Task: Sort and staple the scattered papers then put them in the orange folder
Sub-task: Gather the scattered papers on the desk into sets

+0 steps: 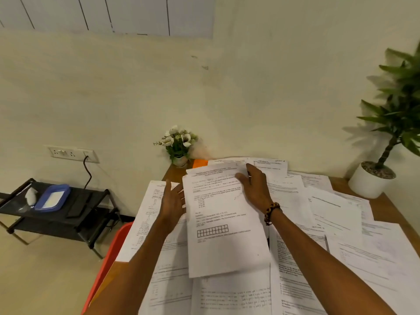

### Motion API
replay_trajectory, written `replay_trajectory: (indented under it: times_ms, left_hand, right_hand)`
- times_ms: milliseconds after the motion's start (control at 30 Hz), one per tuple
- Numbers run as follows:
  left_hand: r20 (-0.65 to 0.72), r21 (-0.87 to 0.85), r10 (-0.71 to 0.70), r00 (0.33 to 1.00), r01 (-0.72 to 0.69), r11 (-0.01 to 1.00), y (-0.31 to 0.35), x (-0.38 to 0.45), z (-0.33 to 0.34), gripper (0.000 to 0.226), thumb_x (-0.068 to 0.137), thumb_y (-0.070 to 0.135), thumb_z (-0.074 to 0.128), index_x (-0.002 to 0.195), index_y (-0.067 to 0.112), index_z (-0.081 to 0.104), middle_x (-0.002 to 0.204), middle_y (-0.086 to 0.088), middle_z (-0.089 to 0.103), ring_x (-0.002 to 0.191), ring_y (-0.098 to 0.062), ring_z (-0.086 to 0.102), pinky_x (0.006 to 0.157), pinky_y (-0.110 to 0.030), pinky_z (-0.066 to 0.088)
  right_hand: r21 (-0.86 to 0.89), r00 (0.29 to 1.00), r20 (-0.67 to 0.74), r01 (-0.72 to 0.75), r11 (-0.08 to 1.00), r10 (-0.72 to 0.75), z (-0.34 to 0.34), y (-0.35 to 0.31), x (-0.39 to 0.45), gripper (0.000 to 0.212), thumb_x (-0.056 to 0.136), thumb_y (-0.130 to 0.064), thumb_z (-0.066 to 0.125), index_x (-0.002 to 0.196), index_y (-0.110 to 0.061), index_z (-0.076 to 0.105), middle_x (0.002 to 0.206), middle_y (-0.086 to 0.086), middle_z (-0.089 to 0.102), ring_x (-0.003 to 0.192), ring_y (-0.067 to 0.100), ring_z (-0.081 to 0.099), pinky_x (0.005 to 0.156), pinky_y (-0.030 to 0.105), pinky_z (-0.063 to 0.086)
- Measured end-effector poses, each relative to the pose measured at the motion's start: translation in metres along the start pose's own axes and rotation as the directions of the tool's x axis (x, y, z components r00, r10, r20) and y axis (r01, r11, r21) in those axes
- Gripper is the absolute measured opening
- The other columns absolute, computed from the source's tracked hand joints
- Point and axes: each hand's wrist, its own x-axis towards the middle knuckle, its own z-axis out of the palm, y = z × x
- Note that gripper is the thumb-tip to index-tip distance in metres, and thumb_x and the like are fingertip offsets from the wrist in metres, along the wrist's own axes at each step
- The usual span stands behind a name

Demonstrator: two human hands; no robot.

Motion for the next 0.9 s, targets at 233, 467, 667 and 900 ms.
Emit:
replay_trajectory:
  times_ms: [233, 467, 667, 900]
  left_hand:
    - [-0.076, 0.472, 0.305, 0.949, -0.235, 0.850, -0.001, 0.018, 0.014, 0.038, 0.086, 0.045, 0.076, 0.121, 0.034, 0.066, 0.128, 0.007, 0.064, 0.113, -0.014, 0.061, 0.090, -0.033, 0.052]
    - [0.450, 0.860, 0.437, 0.779, -0.510, 0.024, 0.003, 0.035, 0.044, 0.044, 0.086, 0.070, 0.060, 0.109, 0.033, 0.067, 0.114, 0.008, 0.067, 0.104, -0.012, 0.060, 0.086, -0.034, 0.046]
    - [0.516, 0.766, 0.286, 0.808, -0.584, 0.269, -0.014, 0.042, 0.065, 0.023, 0.095, 0.052, 0.059, 0.080, 0.034, 0.059, 0.074, 0.013, 0.060, 0.073, -0.009, 0.057, 0.063, -0.032, 0.041]
    - [0.516, 0.798, 0.136, 0.846, -0.532, 0.283, -0.031, 0.052, 0.062, 0.043, 0.094, 0.051, 0.063, 0.122, 0.019, 0.069, 0.126, 0.005, 0.067, 0.111, -0.014, 0.061, 0.094, -0.035, 0.048]
  right_hand:
    - [-0.016, 0.985, 0.156, -0.071, 0.997, 0.072, 0.002, 0.014, -0.016, 0.020, 0.098, -0.019, 0.065, 0.082, -0.028, 0.057, 0.070, -0.012, 0.057, 0.063, -0.004, 0.054, 0.058, 0.015, 0.037]
    - [0.020, 0.961, 0.268, -0.080, 0.997, 0.072, 0.005, 0.021, -0.021, 0.038, 0.092, -0.051, 0.064, 0.104, -0.016, 0.074, 0.094, -0.002, 0.076, 0.087, 0.014, 0.072, 0.073, 0.035, 0.056]
    - [-0.004, 0.944, 0.295, -0.150, 0.989, 0.145, 0.002, 0.025, -0.041, 0.044, 0.095, -0.039, 0.068, 0.064, -0.012, 0.053, 0.055, -0.013, 0.043, 0.052, 0.002, 0.039, 0.054, 0.023, 0.029]
    - [0.068, 0.937, 0.111, -0.339, 0.938, 0.331, -0.043, 0.045, -0.062, 0.034, 0.104, -0.027, 0.056, 0.084, -0.005, 0.070, 0.074, 0.007, 0.074, 0.067, 0.013, 0.069, 0.064, 0.021, 0.052]
